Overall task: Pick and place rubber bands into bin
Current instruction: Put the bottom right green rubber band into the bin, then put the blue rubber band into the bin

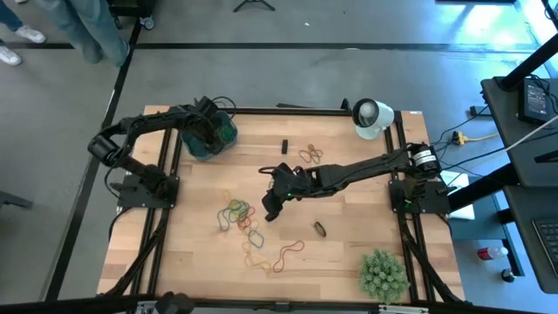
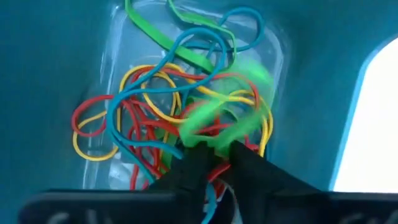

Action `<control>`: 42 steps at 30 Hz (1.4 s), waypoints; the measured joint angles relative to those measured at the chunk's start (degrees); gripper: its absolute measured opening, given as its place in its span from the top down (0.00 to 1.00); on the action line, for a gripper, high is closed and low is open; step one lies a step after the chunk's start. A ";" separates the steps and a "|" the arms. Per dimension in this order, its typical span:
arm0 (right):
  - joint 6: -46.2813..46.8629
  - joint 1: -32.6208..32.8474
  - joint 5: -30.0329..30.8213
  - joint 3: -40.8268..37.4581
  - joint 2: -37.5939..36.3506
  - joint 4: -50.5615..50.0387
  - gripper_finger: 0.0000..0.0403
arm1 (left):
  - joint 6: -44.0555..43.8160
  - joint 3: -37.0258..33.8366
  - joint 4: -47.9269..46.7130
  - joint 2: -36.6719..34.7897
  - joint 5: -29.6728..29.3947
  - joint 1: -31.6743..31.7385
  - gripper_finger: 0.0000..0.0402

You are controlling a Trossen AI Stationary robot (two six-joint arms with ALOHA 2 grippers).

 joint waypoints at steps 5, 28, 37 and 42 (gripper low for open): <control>-5.20 0.00 1.67 -0.02 -1.23 -2.08 0.68 | -0.98 0.00 -0.96 -1.97 -0.17 0.00 0.68; -18.17 -3.13 -10.36 -36.93 -28.73 14.61 0.98 | -19.84 9.13 -16.39 -16.42 -7.82 -24.71 0.58; -15.89 -3.13 -10.65 -53.58 -48.62 15.78 0.98 | -37.42 11.10 -15.79 -12.84 -13.92 -52.03 0.58; -17.24 -3.13 -10.65 -57.25 -52.90 16.00 0.97 | -43.80 11.10 -13.40 -8.24 -14.91 -63.77 0.58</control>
